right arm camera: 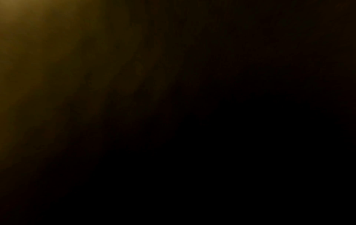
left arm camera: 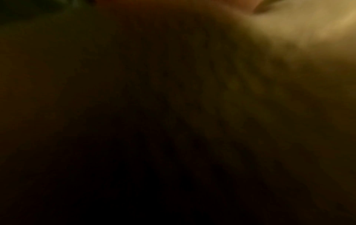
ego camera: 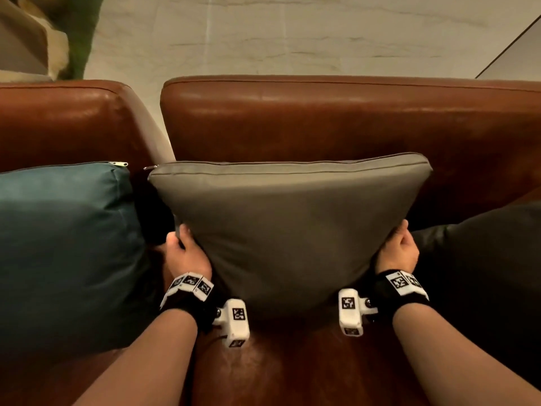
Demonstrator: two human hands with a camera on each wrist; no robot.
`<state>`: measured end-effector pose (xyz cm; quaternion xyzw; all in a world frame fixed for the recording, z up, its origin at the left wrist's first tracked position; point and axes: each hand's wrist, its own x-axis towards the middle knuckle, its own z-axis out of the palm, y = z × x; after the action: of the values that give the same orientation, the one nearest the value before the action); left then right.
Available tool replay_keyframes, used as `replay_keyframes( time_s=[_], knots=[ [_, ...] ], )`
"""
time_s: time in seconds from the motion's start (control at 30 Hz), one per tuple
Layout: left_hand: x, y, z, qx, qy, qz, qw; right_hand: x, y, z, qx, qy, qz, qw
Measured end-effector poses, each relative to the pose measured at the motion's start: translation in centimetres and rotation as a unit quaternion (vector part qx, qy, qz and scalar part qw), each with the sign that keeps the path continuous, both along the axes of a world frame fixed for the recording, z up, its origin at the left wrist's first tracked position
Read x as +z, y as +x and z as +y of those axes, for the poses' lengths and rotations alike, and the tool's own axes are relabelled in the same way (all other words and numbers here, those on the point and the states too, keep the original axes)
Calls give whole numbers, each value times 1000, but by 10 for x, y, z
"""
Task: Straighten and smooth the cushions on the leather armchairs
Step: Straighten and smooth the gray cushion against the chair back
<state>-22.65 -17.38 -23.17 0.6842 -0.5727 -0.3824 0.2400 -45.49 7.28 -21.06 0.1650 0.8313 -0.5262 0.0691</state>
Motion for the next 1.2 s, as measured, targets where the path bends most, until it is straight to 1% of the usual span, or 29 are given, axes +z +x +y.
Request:
replay_keyframes(
  time_s=[0.03, 0.1, 0.13, 0.2, 0.23, 0.27, 0.3, 0.37, 0.4, 0.47, 0.53, 0.6, 0.67, 0.73, 0.8, 0.9, 1.03, 1.13, 1.2],
  knots=[
    [1, 0, 1, 3, -1, -4, 1000, 2, 0, 0, 6, -4, 2, 1000],
    [-3, 9, 5, 8, 18, 8, 1000, 1, 1, 7, 8, -7, -38, 999],
    [-10, 17, 7, 10, 44, 33, 998, -3, 3, 13, 26, -6, -67, 997],
    [-19, 34, 17, 11, 104, 58, 993, -17, 13, 27, 102, 13, -120, 987],
    [-24, 41, 24, 34, 150, 64, 986, -27, 19, 35, 111, 9, -134, 985],
    [-28, 46, 31, 58, 187, 67, 978, -34, 24, 40, 100, -15, -151, 983],
    [-31, 48, 39, 59, 197, 68, 976, -40, 28, 43, 100, -16, -150, 983],
    [-28, 44, 47, 22, 165, 57, 984, -44, 29, 39, 101, 26, -114, 988],
    [-27, 39, 46, 19, 135, 61, 989, -43, 27, 35, 93, 46, -86, 991],
    [-27, 29, 40, 27, 74, 58, 995, -41, 23, 24, 77, 69, -51, 993],
    [-31, 24, 36, 45, 48, 55, 996, -40, 21, 19, 68, 74, -32, 994],
    [-32, 28, 40, 55, 55, 51, 996, -37, 26, 27, 46, 55, -52, 996],
    [-34, 37, 44, 54, 85, 53, 993, -35, 36, 42, 44, 55, -49, 996],
    [-37, 44, 44, 42, 124, 59, 990, -42, 51, 56, 96, 78, -26, 992],
    [-40, 46, 39, 25, 145, 42, 988, -49, 60, 61, 141, 87, -18, 986],
    [-44, 45, 35, 0, 134, 17, 991, -53, 56, 61, 156, 110, 25, 981],
    [-52, 48, 30, -38, 98, 24, 994, -54, 54, 67, 115, 77, 91, 986],
    [-55, 49, 26, -46, 101, 26, 993, -52, 52, 64, 69, 24, 65, 995],
    [-52, 48, 25, -51, 104, 24, 993, -45, 44, 57, 56, -17, 44, 997]
  ],
)
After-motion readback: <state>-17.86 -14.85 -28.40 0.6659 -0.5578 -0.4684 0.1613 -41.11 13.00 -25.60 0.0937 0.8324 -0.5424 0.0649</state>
